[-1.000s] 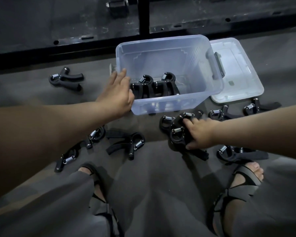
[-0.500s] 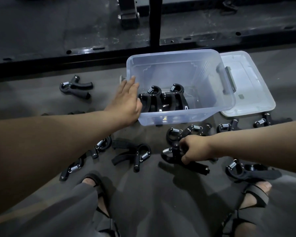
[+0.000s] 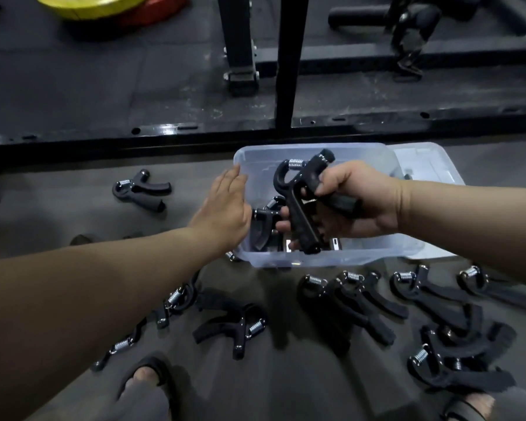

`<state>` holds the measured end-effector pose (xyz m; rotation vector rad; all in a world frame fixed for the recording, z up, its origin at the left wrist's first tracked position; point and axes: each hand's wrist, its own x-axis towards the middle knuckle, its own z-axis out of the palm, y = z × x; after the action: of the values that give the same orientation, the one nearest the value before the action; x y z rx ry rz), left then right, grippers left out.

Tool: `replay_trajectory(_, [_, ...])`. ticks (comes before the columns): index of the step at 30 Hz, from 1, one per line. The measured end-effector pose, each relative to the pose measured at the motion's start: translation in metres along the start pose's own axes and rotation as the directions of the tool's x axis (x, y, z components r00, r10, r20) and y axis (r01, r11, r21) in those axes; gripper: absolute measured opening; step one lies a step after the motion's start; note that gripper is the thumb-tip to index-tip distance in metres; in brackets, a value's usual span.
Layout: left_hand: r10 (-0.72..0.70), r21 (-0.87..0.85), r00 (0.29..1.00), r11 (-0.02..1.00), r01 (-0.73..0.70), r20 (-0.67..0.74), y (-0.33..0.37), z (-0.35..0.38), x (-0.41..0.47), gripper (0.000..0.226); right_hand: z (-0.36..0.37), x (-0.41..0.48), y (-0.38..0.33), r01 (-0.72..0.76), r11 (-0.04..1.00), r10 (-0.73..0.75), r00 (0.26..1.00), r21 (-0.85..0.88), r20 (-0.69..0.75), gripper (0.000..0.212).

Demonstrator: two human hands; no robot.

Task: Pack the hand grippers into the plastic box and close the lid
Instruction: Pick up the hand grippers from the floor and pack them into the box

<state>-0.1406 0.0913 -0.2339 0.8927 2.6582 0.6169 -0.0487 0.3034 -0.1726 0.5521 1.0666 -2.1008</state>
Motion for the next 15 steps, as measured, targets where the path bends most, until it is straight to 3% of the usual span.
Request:
replay_trajectory(2, [0.001, 0.009, 1.000, 1.000, -0.001, -0.007, 0.001, 0.001, 0.003, 0.059, -0.013, 0.013, -0.005, -0.031, 0.999, 0.028, 0.996, -0.034, -0.081, 0.025])
replay_trajectory(6, [-0.008, 0.027, 1.000, 1.000, 0.008, -0.006, 0.000, 0.005, 0.004, 0.058, -0.024, 0.036, -0.003, -0.117, 0.961, 0.058, 0.971, -0.250, -0.232, 0.036])
replay_trajectory(9, [-0.002, 0.029, 1.000, 1.000, 0.003, -0.024, -0.003, 0.010, 0.004, 0.058, -0.026, 0.053, 0.008, -0.118, 0.928, -0.011, 0.939, -0.353, -0.343, 0.023])
replay_trajectory(12, [-0.001, 0.010, 0.999, 1.000, 0.002, -0.044, -0.004, 0.012, 0.005, 0.056, -0.026, 0.069, 0.017, -0.075, 0.838, -0.197, 0.882, -0.540, -0.428, 0.017])
replay_trajectory(15, [-0.002, -0.016, 0.999, 1.000, 0.001, -0.051, -0.006, 0.013, 0.004, 0.056, -0.027, 0.090, 0.026, -0.075, 0.839, -0.250, 0.826, -0.538, -0.505, 0.011])
